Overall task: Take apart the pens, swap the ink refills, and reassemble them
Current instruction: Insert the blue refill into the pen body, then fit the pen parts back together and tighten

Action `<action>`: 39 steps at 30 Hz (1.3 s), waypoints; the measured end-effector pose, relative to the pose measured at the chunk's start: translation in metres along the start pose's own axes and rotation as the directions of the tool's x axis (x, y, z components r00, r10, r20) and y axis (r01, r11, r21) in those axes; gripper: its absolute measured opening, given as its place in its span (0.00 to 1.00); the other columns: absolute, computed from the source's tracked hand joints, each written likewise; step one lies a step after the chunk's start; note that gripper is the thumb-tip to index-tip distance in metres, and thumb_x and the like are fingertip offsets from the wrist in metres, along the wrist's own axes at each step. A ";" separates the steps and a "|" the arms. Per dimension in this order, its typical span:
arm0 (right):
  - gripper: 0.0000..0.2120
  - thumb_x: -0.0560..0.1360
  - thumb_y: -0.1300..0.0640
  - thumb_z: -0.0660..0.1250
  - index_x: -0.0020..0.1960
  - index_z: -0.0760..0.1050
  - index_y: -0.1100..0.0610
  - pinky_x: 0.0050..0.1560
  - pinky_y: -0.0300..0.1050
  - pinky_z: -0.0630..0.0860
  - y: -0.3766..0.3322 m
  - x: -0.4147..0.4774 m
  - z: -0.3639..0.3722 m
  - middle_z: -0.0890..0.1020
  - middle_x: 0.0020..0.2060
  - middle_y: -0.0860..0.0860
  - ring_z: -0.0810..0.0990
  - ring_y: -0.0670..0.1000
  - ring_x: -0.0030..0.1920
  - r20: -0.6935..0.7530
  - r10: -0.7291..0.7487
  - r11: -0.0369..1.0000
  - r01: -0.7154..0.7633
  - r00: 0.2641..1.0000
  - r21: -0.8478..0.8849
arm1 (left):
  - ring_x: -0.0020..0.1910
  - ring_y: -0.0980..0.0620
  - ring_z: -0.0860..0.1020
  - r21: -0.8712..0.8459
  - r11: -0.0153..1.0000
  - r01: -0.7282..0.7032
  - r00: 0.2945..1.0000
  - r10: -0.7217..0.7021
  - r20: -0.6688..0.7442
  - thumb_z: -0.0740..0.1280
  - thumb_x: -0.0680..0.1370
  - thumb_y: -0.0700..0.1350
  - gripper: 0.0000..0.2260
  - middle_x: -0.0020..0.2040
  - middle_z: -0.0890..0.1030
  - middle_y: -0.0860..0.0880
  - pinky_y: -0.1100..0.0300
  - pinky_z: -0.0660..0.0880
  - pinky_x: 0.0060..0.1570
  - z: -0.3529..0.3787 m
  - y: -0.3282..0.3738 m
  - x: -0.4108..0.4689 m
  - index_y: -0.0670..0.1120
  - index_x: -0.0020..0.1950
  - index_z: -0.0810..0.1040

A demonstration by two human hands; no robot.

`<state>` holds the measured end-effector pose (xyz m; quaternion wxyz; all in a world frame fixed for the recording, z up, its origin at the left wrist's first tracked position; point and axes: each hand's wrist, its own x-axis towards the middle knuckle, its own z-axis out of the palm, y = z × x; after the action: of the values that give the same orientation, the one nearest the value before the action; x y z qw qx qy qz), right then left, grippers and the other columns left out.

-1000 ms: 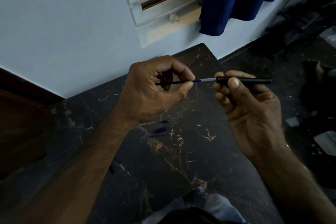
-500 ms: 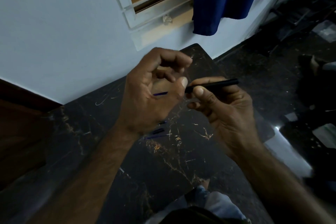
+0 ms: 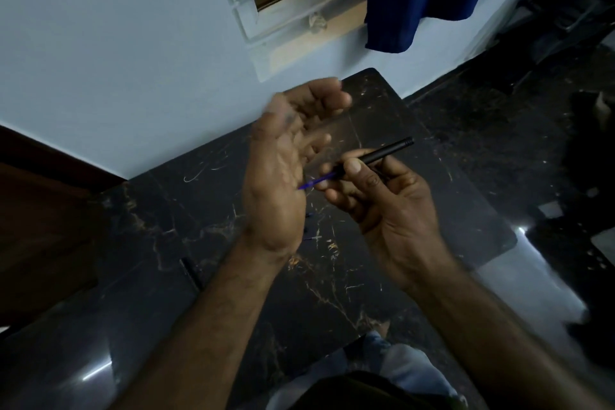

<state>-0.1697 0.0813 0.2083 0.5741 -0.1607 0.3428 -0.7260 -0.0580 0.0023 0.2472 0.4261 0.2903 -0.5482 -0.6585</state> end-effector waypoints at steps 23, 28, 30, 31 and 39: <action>0.07 0.79 0.64 0.66 0.54 0.80 0.64 0.46 0.42 0.83 -0.021 -0.011 -0.042 0.86 0.50 0.64 0.88 0.55 0.45 -0.114 0.035 0.999 -0.033 0.993 0.019 | 0.50 0.51 0.83 0.975 0.219 0.039 0.900 -0.431 0.061 0.77 0.79 0.47 0.06 0.53 0.80 0.54 0.52 0.82 0.50 -0.158 -0.249 0.024 0.52 0.54 0.84; 0.08 0.79 0.64 0.67 0.57 0.79 0.65 0.50 0.44 0.83 -0.031 -0.003 -0.036 0.86 0.51 0.63 0.87 0.54 0.46 -0.112 -0.058 0.997 0.052 0.992 -0.060 | 0.45 0.54 0.86 0.717 0.663 0.214 0.976 -0.174 -0.131 0.76 0.81 0.45 0.05 0.49 0.88 0.51 0.54 0.86 0.49 -0.114 -0.184 0.035 0.50 0.55 0.84; 0.09 0.80 0.64 0.66 0.58 0.77 0.66 0.50 0.44 0.83 -0.036 0.001 -0.034 0.86 0.51 0.62 0.86 0.56 0.47 -0.120 -0.122 0.989 0.111 0.985 -0.101 | 0.43 0.52 0.87 0.486 0.871 0.077 0.996 -0.045 -0.078 0.75 0.82 0.46 0.05 0.47 0.89 0.49 0.56 0.86 0.42 -0.091 -0.133 0.034 0.54 0.56 0.84; 0.09 0.80 0.64 0.66 0.58 0.76 0.66 0.50 0.44 0.82 -0.038 0.003 -0.032 0.86 0.51 0.62 0.86 0.56 0.48 -0.121 -0.152 0.984 0.138 0.981 -0.111 | 0.43 0.51 0.87 0.408 0.913 -0.010 0.999 0.025 -0.032 0.74 0.82 0.47 0.04 0.47 0.89 0.48 0.58 0.85 0.40 -0.082 -0.108 0.030 0.54 0.57 0.85; 0.09 0.80 0.65 0.65 0.58 0.75 0.67 0.50 0.44 0.82 -0.055 0.019 -0.001 0.84 0.50 0.62 0.86 0.54 0.47 -0.066 -0.275 0.957 0.266 0.959 -0.118 | 0.44 0.52 0.85 0.251 0.950 -0.187 0.976 0.209 -0.064 0.72 0.82 0.40 0.06 0.47 0.87 0.49 0.57 0.84 0.42 -0.044 -0.025 -0.003 0.47 0.57 0.86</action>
<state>-0.2158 0.0693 0.2423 0.4455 -0.2074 0.3796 -0.7838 -0.0254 -0.0154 0.2129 0.4755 0.3131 -0.6315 -0.5264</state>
